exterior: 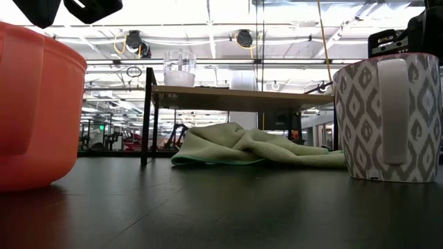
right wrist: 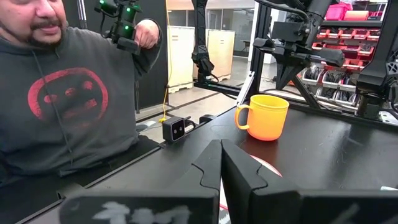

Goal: Stack small to large cups/mugs on shelf
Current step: Put orange cup on the shelf

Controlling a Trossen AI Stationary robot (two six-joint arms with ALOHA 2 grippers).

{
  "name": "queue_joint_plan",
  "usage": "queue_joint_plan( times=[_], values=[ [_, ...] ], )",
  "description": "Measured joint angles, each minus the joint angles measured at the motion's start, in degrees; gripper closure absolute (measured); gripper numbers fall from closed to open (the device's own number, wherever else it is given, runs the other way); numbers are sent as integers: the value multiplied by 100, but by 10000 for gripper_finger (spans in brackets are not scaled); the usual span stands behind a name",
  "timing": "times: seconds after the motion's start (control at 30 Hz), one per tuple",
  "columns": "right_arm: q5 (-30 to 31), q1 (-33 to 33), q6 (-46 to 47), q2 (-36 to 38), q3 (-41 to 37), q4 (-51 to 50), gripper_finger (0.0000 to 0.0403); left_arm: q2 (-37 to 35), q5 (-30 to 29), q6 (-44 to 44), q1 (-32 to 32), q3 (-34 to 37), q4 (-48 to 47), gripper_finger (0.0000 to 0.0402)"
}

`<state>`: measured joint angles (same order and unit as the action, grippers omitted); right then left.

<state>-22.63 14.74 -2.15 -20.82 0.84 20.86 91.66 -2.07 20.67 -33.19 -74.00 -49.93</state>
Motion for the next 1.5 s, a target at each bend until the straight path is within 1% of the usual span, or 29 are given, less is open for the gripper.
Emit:
queue_joint_plan(
  times=[0.43, 0.93, 1.03, 1.23, 1.5],
  values=[
    [0, -2, -1, 0, -1, 0, 403, 0, 0, 2, 0, 0, 0, 400],
    [0, -1, -2, 0, 0, 2, 403, -2, -111, -44, 45, 2, 0, 371],
    [0, -2, -2, 0, 0, 4, 403, -2, -215, -42, 144, 2, 0, 362],
    [0, -2, -2, 0, 0, 2, 403, -2, -203, -138, 331, 2, 8, 334],
    [0, -2, -2, 0, -2, -11, 403, -2, 172, -204, 356, 2, 295, 276]
  ],
)
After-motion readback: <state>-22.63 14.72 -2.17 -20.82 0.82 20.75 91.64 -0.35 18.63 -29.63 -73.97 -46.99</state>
